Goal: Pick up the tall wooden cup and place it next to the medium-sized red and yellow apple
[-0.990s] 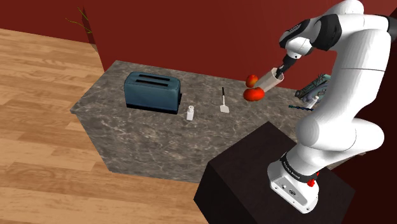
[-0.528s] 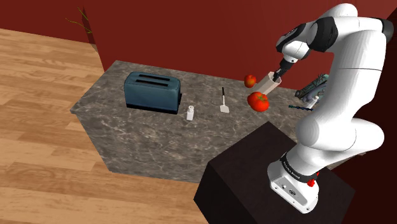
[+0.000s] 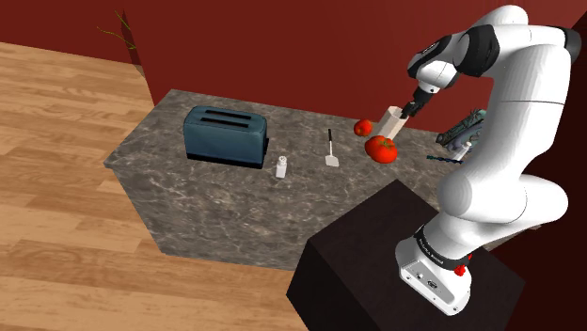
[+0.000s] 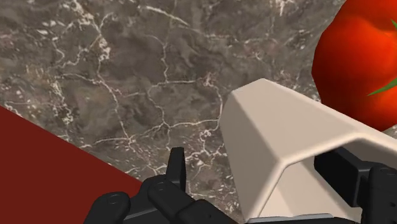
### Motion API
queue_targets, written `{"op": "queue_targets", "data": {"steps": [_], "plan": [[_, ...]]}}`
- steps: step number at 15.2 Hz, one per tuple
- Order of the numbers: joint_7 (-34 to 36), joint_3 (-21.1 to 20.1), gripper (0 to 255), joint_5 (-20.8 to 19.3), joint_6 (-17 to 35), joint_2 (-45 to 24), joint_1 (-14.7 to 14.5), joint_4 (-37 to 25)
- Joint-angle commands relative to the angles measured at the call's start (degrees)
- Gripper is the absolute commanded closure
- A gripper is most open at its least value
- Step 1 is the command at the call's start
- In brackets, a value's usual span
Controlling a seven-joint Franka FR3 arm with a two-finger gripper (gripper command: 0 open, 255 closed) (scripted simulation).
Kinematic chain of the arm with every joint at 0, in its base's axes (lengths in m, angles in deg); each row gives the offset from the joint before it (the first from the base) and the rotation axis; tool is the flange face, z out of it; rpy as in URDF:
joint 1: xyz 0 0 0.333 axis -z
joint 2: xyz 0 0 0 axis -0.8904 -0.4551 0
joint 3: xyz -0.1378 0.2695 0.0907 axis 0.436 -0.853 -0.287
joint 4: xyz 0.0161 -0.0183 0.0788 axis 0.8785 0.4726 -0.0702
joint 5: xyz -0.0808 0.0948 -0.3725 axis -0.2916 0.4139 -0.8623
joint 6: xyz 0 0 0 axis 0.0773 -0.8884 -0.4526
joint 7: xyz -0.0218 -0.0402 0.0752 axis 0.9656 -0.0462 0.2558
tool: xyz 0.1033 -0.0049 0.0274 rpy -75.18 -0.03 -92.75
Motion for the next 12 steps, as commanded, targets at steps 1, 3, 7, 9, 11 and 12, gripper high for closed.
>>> {"op": "queue_targets", "data": {"steps": [1, 3, 7, 9, 11, 12], "plan": [[0.0, 0.0, 0, 0.0, 0.0, 0.0, 0.0, 0.0], [0.3, 0.4, 0, -0.5, -1.3, 1.2, -0.2, -0.1], [1.1, 1.3, 0, -1.9, -4.9, 4.4, -0.6, -0.7], [1.1, 1.3, 0, -1.9, -4.9, 4.4, -0.6, -0.7], [1.1, 1.3, 0, -1.9, -4.9, 4.4, -0.6, -0.7], [1.1, 1.3, 0, -1.9, -4.9, 4.4, -0.6, -0.7]]}}
